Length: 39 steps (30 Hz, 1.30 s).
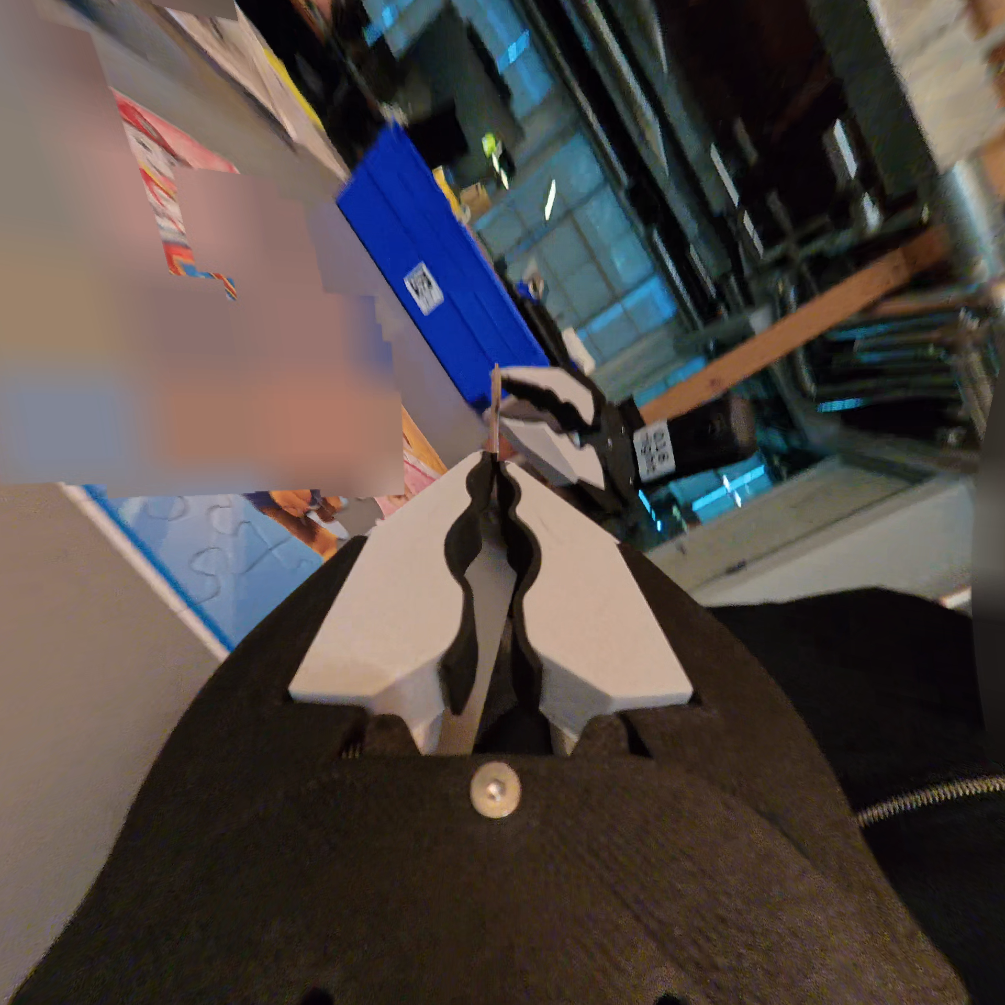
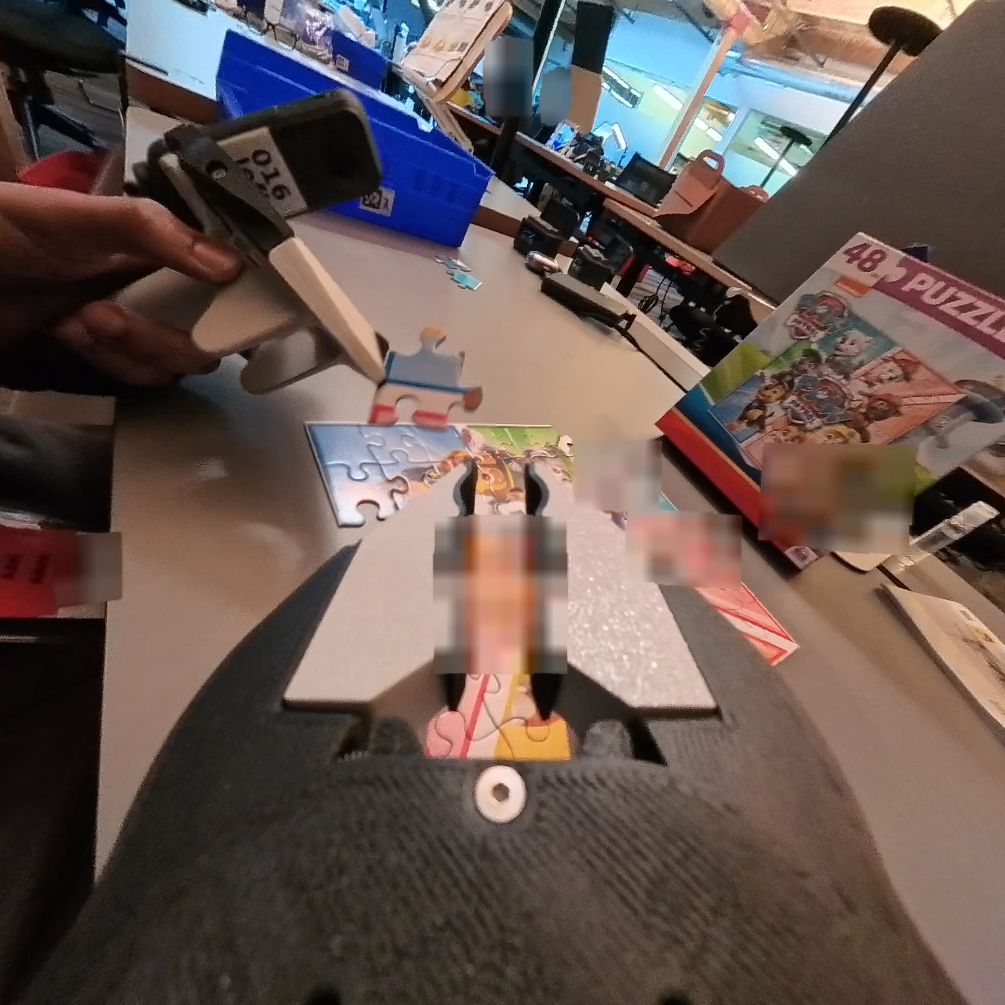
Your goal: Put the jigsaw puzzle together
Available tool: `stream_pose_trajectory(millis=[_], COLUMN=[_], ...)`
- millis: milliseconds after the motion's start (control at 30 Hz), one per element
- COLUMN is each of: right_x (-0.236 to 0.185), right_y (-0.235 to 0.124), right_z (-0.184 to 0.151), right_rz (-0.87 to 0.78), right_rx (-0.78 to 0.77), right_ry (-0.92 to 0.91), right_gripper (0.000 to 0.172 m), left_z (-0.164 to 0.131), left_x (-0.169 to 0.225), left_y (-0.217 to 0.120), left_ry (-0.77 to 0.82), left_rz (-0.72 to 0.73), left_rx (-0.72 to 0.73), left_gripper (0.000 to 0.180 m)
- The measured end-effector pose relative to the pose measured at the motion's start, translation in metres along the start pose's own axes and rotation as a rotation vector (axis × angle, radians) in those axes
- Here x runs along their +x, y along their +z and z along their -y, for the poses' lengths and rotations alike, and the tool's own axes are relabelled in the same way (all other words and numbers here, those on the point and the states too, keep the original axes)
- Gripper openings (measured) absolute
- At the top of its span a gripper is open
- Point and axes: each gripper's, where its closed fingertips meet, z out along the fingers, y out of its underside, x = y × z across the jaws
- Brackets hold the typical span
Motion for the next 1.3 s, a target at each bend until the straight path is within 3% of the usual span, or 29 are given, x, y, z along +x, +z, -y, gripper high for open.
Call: stream_pose_trajectory(millis=[133, 333, 567, 667, 800, 900, 1033, 1133, 1300], right_x=[-0.008, -0.031, -0.027, -0.027, -0.023, -0.024, -0.02, -0.03, -0.05], right_y=[0.001, 0.014, 0.025, 0.027, 0.026, 0.023, 0.016, 0.009, 0.012], right_z=[0.006, 0.016, 0.017, 0.015, 0.012, 0.011, 0.0, -0.02, -0.046], right_rz=[0.044, 0.12, 0.026, 0.013, -0.019, 0.02, 0.08, 0.255, 0.459], right_rx=[0.028, 0.039, -0.001, -0.033, -0.058, -0.061, -0.123, -0.24, -0.403], right_ry=[0.025, 0.094, 0.079, 0.049, 0.005, 0.026, 0.012, 0.051, 0.112], right_gripper=[0.024, 0.033, 0.058, 0.055, 0.036, 0.035, 0.035, 0.035, 0.035], left_z=[0.023, 0.016, 0.01, 0.005, 0.001, -0.002, 0.003, 0.012, -0.001], left_x=[-0.006, 0.003, 0.006, 0.007, 0.008, 0.009, 0.001, -0.01, -0.036], left_y=[-0.017, -0.001, 0.007, 0.012, 0.015, 0.016, 0.008, -0.005, -0.014], left_ry=[-0.036, -0.039, -0.09, -0.098, -0.105, -0.099, -0.044, 0.091, 0.291], left_rz=[0.019, 0.01, -0.023, -0.033, -0.044, -0.047, 0.015, 0.142, 0.413], left_rx=[0.148, 0.15, 0.174, 0.16, 0.146, 0.114, 0.102, 0.083, -0.14], left_gripper=[0.0, 0.0, 0.0, 0.0, 0.0, 0.0, 0.02, 0.032, 0.032])
